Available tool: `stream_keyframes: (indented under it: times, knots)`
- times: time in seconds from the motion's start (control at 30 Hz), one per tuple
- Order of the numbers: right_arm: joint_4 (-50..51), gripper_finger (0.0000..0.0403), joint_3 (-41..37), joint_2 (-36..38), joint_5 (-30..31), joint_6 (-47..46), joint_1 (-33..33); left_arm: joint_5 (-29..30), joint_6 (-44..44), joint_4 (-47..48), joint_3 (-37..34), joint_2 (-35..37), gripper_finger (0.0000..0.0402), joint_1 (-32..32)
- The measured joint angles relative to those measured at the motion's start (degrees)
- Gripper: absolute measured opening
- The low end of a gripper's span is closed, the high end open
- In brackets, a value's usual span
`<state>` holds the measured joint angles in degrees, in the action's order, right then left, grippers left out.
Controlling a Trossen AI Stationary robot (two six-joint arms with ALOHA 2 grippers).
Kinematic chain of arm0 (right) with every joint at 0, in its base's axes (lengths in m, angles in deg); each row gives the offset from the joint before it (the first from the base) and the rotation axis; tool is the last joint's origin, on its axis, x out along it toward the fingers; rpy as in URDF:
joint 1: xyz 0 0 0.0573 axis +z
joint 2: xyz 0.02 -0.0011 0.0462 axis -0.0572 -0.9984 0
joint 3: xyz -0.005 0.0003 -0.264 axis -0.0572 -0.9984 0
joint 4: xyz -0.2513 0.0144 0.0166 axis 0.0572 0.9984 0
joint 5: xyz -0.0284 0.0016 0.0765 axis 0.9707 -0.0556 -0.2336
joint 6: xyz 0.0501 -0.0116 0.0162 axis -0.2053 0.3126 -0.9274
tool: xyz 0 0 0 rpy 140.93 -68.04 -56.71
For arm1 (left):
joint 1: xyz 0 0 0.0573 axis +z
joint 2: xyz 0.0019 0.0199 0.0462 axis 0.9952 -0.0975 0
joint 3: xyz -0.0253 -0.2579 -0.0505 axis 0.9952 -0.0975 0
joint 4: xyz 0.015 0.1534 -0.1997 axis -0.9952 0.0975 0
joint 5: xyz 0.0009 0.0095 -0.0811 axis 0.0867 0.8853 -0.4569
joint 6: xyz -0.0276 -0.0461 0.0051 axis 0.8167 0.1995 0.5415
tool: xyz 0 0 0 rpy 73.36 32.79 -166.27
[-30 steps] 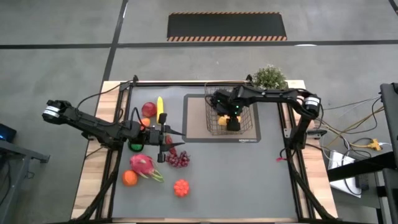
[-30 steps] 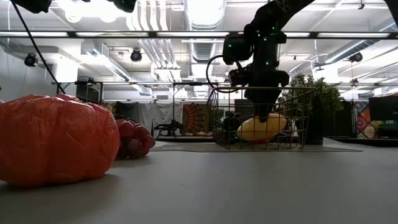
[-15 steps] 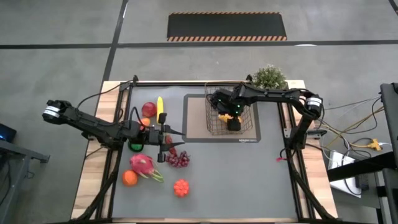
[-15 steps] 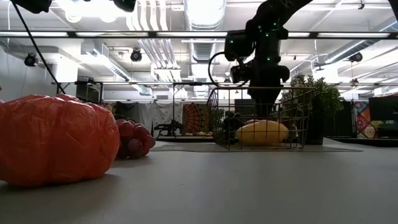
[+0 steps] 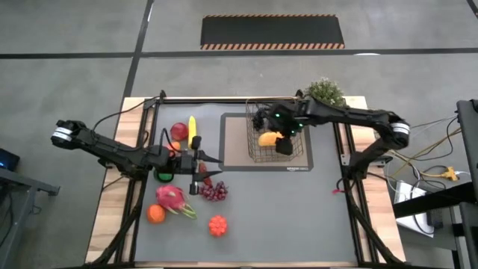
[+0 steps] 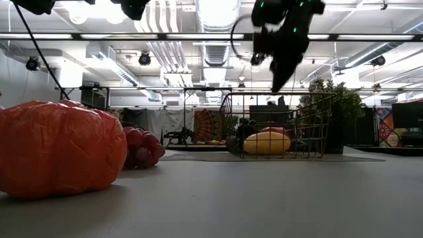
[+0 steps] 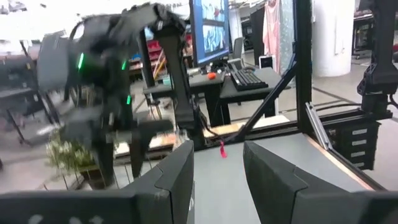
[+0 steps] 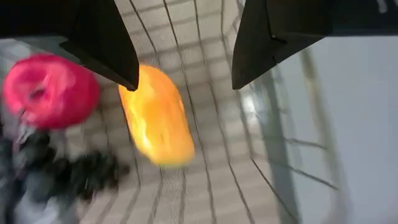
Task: Build produce basket
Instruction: Put the chili pepper into the wire basket
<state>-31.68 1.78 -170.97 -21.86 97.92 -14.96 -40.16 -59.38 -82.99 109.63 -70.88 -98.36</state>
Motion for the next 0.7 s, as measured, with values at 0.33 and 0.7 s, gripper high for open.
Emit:
stream_keyframes:
  times: [0.33,0.7]
  knots:
    - [-10.91,0.0223,-3.56,10.76,-0.09,-2.98,11.55,4.74,8.01,12.11,0.71,0.00,0.0123,0.00]
    - [-19.43,0.0223,-9.93,16.68,1.84,-5.43,21.29,5.30,12.55,51.25,11.25,-1.01,0.0154,0.03]
